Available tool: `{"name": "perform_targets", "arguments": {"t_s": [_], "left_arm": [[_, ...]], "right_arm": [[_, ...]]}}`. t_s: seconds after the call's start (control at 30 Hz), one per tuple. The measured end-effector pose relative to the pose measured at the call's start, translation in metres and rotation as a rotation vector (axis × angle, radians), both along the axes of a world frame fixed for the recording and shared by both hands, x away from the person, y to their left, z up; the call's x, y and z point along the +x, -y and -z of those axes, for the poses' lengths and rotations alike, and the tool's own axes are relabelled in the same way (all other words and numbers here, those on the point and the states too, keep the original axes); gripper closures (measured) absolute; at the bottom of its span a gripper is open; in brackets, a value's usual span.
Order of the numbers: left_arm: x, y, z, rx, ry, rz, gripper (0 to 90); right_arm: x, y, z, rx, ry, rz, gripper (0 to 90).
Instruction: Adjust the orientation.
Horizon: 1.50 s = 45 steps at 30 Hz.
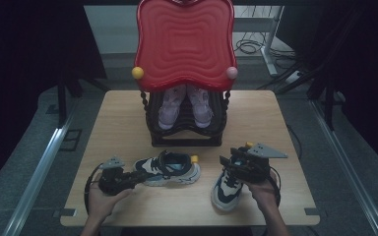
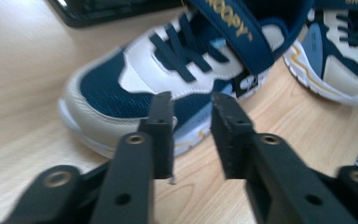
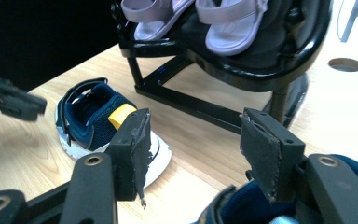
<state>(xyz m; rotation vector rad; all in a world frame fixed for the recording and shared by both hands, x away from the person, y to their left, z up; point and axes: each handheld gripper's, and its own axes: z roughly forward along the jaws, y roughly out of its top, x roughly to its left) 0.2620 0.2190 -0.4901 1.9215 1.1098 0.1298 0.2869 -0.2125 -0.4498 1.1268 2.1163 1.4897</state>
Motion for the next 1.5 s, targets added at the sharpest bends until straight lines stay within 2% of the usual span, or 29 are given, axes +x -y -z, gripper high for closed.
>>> {"name": "perform_targets", "arguments": {"t_s": [0.1,0.2,0.3,0.37,0.43,0.67,0.8,1.0,1.1,1.2,1.43,1.5], "left_arm": [[-0.002,-0.007,-0.007,-0.019,0.024,-0.035,61.4],[-0.004,-0.013,-0.013,-0.039,0.042,-0.059,56.6],[-0.005,-0.018,-0.017,-0.062,0.056,-0.078,53.9],[-0.005,-0.022,-0.020,-0.065,0.056,-0.074,52.7],[-0.003,-0.025,-0.023,-0.069,0.054,-0.073,51.1],[-0.003,-0.036,-0.031,-0.065,0.078,-0.081,48.8],[-0.005,-0.045,-0.036,-0.070,0.090,-0.093,47.5],[-0.009,-0.057,-0.038,-0.074,0.098,-0.117,47.2],[-0.010,-0.058,-0.038,-0.091,0.089,-0.098,49.2],[-0.010,-0.058,-0.038,-0.091,0.088,-0.095,49.5],[-0.011,-0.060,-0.037,-0.092,0.086,-0.100,49.7],[-0.010,-0.061,-0.036,-0.093,0.083,-0.107,49.7]], "right_arm": [[0.001,-0.006,0.002,-0.015,-0.009,-0.020,42.7],[0.001,-0.012,0.002,-0.018,0.005,-0.023,44.5],[0.000,-0.017,-0.001,-0.006,0.028,-0.036,51.1],[0.001,-0.020,-0.002,-0.001,0.035,-0.044,58.7],[0.005,-0.026,-0.005,-0.043,0.041,-0.054,64.2],[0.026,-0.043,-0.009,-0.097,0.007,-0.116,77.8],[0.030,-0.055,-0.012,-0.133,0.036,-0.126,87.6],[0.040,-0.075,-0.012,-0.183,0.020,-0.164,89.8],[0.045,-0.082,-0.009,-0.197,0.022,-0.163,89.9],[0.048,-0.086,-0.007,-0.203,0.016,-0.168,89.9],[0.058,-0.090,0.005,-0.202,-0.049,-0.150,89.9],[0.059,-0.091,0.007,-0.217,-0.054,-0.142,89.9]]}}
